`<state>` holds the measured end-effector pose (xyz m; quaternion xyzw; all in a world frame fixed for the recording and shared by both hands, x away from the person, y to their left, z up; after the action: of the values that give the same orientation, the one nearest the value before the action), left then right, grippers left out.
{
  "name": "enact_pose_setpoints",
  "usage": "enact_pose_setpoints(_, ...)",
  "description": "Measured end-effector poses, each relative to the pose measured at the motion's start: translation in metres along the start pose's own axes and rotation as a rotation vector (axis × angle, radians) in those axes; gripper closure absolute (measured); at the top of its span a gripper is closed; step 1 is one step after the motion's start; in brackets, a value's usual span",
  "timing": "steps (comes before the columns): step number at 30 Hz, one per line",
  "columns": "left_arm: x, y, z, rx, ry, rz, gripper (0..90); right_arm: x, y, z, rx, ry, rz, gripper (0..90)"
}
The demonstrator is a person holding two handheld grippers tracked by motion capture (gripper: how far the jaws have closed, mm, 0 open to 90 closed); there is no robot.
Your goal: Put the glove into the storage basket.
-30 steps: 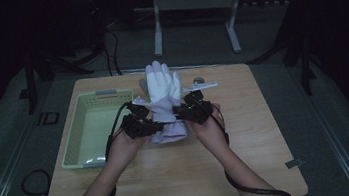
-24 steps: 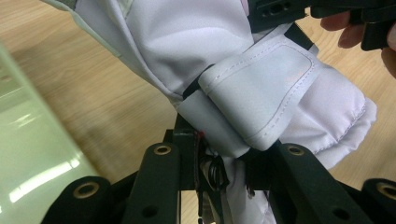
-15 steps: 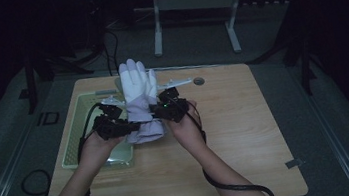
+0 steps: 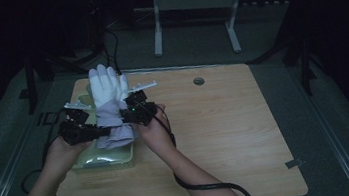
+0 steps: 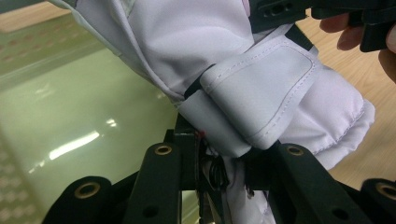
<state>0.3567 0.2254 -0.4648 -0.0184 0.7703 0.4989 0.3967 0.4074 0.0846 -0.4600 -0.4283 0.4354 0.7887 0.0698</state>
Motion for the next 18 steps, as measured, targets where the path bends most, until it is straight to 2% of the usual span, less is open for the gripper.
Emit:
enact_pose_setpoints(4,0.015,0.011,0.018,0.011,0.008,0.029,72.3,0.002,-0.016,0.017,-0.021,-0.016,0.004,78.3)
enact_pose_setpoints(9,0.027,0.014,0.030,0.019,0.008,0.046,72.3,0.005,-0.031,0.033,-0.028,-0.006,0.024,78.2)
enact_pose_setpoints(14,0.034,0.000,0.035,0.017,0.011,0.070,72.2,0.014,-0.045,0.030,-0.007,-0.017,0.057,78.2)
enact_pose_setpoints(18,0.041,-0.020,0.041,0.044,0.043,0.087,72.2,0.024,-0.058,0.021,0.022,-0.032,0.101,78.2)
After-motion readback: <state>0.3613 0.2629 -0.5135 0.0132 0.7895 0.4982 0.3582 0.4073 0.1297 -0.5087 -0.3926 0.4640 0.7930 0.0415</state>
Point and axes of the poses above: each handheld gripper's, and its own axes: y roughly backward along the jaws, x roughly out of its underside, z roughly to its left, the point moved 6 cm from there along -y, roughly forward along the jaws, and after that the axes turned 2 degrees about -y, right-handed, at the moved point
